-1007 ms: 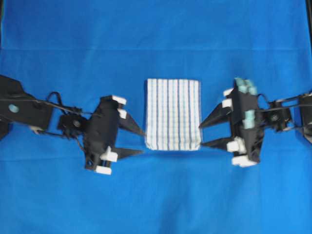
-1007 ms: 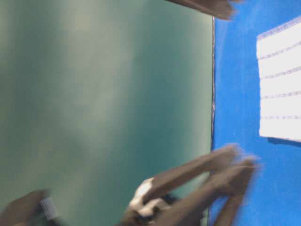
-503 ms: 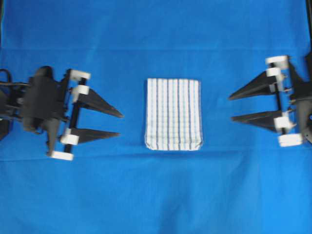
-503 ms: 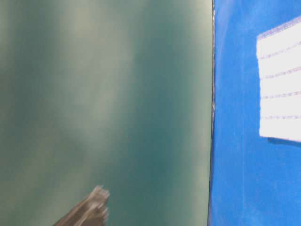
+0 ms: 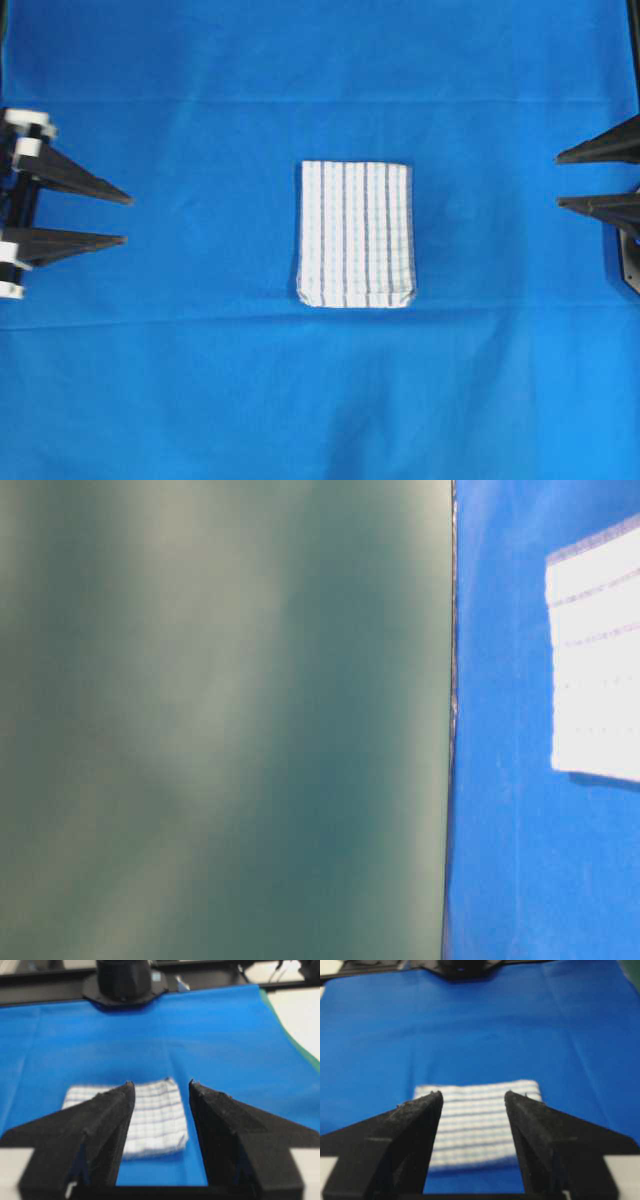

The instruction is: Fold a vertical towel.

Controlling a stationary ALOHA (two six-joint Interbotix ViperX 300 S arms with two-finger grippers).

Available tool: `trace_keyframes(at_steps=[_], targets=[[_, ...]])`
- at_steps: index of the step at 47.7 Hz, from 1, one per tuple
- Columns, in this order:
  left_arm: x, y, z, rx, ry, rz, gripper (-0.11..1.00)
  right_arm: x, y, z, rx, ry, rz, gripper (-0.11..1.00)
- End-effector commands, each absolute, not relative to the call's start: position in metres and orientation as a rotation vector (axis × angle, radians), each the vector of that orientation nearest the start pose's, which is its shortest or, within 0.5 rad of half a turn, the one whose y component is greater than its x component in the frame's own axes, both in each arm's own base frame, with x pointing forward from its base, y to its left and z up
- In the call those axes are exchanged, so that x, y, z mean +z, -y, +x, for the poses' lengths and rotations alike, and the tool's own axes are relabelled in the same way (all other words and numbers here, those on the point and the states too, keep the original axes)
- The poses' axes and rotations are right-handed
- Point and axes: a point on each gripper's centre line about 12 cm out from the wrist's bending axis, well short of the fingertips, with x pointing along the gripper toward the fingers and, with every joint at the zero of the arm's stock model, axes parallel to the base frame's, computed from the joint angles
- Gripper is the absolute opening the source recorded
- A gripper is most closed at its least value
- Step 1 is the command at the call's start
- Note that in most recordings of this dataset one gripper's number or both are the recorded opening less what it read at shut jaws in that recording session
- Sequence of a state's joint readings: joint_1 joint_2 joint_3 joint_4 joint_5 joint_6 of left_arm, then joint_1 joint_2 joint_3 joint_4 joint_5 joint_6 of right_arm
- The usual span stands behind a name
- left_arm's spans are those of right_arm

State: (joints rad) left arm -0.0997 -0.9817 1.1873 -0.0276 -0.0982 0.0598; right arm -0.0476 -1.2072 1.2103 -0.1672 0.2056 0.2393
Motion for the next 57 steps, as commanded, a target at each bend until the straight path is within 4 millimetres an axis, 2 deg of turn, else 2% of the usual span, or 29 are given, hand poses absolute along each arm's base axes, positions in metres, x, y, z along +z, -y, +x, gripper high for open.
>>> trace_keyframes(at_steps=[1,9,17,57], targets=[[0.265,0.015,0.181,-0.082,-0.066,0.029,0.45,0.253,0.016,0.149,-0.123,-0.174,0.098,0.58],[0.235,0.008,0.153,-0.054,-0.023,0.009,0.45,0.228,0.021,0.144,-0.157,-0.14,0.138,0.58],[0.217,0.004,0.143,-0.024,-0.027,-0.028,0.45,0.217,0.021,0.149,-0.149,-0.143,0.15,0.58],[0.216,0.002,0.143,-0.015,-0.039,-0.028,0.45,0.215,0.021,0.149,-0.148,-0.15,0.146,0.58]])
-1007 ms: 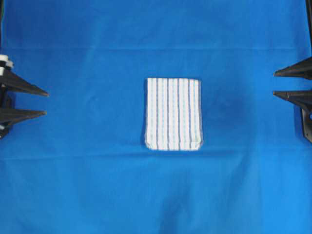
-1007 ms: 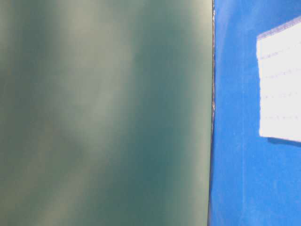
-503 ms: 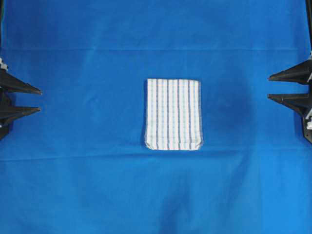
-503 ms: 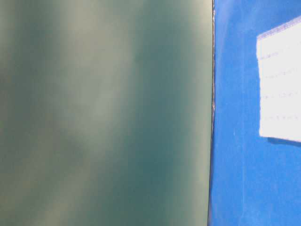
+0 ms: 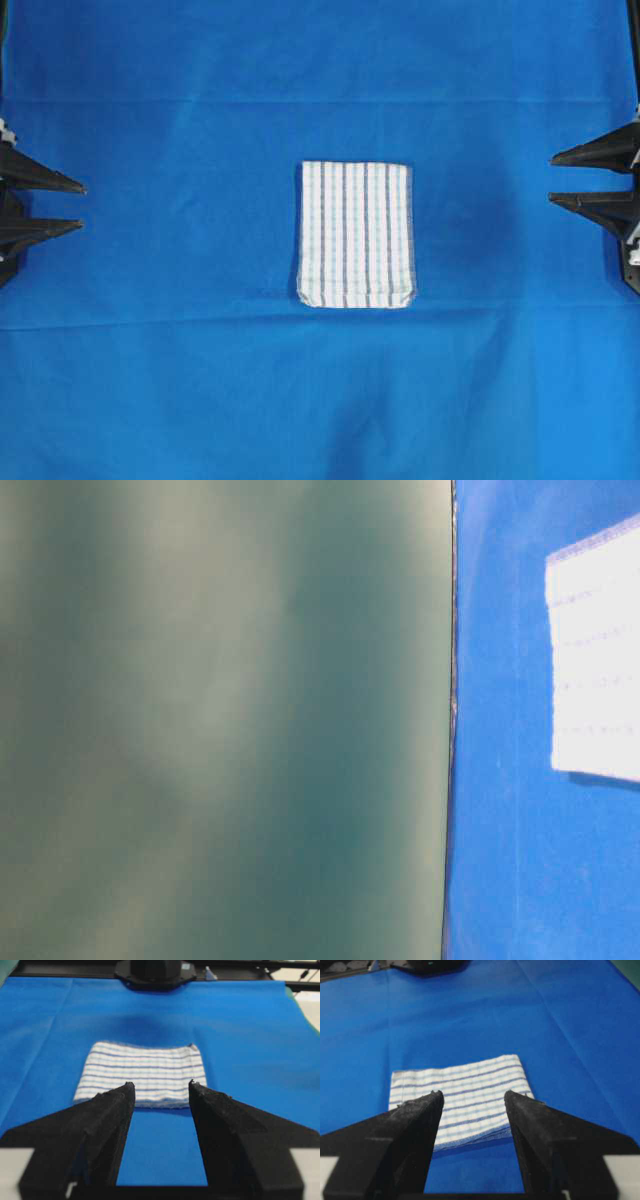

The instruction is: Fold a vertical towel.

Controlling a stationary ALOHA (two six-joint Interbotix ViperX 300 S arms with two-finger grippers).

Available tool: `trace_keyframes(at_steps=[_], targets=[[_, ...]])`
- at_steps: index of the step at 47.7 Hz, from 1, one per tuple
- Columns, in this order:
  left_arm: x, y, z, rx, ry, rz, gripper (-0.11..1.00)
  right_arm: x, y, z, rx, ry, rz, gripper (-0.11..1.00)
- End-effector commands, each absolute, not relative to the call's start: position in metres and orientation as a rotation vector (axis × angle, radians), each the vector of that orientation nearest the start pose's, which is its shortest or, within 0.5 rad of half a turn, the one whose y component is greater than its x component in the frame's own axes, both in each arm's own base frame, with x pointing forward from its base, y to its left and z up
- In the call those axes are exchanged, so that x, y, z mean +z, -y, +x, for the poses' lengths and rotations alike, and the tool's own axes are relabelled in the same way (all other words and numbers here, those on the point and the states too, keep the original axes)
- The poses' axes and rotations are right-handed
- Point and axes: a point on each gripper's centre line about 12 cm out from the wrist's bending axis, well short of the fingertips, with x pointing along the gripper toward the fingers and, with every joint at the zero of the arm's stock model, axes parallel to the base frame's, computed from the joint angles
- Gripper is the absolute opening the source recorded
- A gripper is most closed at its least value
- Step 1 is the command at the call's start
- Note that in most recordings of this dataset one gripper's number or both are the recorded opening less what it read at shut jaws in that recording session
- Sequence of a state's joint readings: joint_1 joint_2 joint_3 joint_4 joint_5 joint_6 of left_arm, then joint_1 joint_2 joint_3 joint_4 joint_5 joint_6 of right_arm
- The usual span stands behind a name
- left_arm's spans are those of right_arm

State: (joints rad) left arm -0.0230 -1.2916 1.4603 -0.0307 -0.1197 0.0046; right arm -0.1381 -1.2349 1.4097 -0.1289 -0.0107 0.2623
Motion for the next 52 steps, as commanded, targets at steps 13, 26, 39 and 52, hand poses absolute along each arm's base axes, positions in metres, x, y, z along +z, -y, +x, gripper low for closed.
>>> trace_keyframes(at_steps=[13,26,39,52], targets=[[0.2157,0.0024,0.1429,-0.015,-0.037,-0.028,0.45,0.2134,0.0208,0.1497,-0.148,-0.156,0.145,0.58],[0.2157,0.0024,0.1429,-0.015,-0.037,-0.028,0.45,0.2123,0.0211,0.1504,-0.15,-0.164,0.142,0.58],[0.2157,0.0024,0.1429,-0.015,-0.037,-0.027,0.44,0.2127,0.0209,0.1505,-0.148,-0.164,0.142,0.58],[0.2155,0.0024,0.1431,-0.015,-0.039,-0.027,0.44,0.2124,0.0209,0.1504,-0.149,-0.167,0.139,0.58]])
